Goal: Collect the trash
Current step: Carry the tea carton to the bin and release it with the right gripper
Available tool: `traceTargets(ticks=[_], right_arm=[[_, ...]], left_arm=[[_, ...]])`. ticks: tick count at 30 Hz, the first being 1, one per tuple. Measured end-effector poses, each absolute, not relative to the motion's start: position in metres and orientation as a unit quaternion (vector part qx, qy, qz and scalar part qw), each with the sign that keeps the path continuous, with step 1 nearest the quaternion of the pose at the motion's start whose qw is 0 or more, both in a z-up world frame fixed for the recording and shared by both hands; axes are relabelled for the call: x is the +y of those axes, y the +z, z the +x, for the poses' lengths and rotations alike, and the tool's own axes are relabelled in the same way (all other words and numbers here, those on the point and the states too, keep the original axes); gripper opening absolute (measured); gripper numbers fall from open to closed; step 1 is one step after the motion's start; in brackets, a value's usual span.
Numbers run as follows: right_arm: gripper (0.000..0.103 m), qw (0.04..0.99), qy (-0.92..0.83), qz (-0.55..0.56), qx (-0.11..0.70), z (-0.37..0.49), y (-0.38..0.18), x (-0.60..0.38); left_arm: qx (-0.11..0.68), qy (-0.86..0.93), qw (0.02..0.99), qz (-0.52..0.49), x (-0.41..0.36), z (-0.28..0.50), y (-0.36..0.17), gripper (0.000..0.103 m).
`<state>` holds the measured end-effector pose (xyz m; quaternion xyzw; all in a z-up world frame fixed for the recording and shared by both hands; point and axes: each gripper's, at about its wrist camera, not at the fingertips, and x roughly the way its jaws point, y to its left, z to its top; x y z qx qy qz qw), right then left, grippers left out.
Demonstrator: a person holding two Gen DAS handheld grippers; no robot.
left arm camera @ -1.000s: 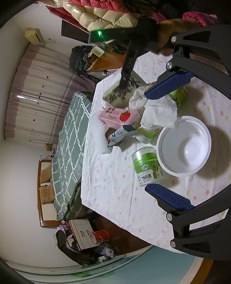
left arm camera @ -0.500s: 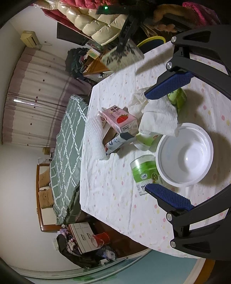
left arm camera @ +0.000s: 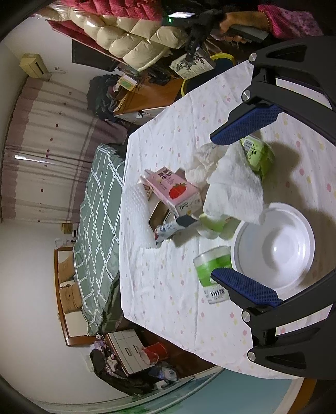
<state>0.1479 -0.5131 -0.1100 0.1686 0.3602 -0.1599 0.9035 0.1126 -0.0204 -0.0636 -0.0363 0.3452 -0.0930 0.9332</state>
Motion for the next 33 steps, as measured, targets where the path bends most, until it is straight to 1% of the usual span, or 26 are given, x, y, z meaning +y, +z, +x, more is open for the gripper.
traceTargets(ticks=[4,10,25,33], right_arm=[[0.029,0.891,-0.169,0.173,0.383,0.156,-0.132,-0.523],[0.030,0.883,-0.174,0.181,0.396,0.159,-0.147,-0.532],[0.034,0.893,-0.161,0.182,0.378,0.152,-0.132,-0.523],[0.035,0.899,-0.149,0.185,0.368,0.143,-0.123,-0.514]], left_arm=[[0.347,-0.095,0.933,-0.029,-0.027,0.115,-0.063,0.094],[0.351,-0.098,0.931,-0.021,-0.037,0.120,-0.063,0.094],[0.356,-0.103,0.929,-0.015,-0.045,0.122,-0.067,0.094],[0.371,-0.097,0.923,-0.011,-0.026,0.113,-0.080,0.094]])
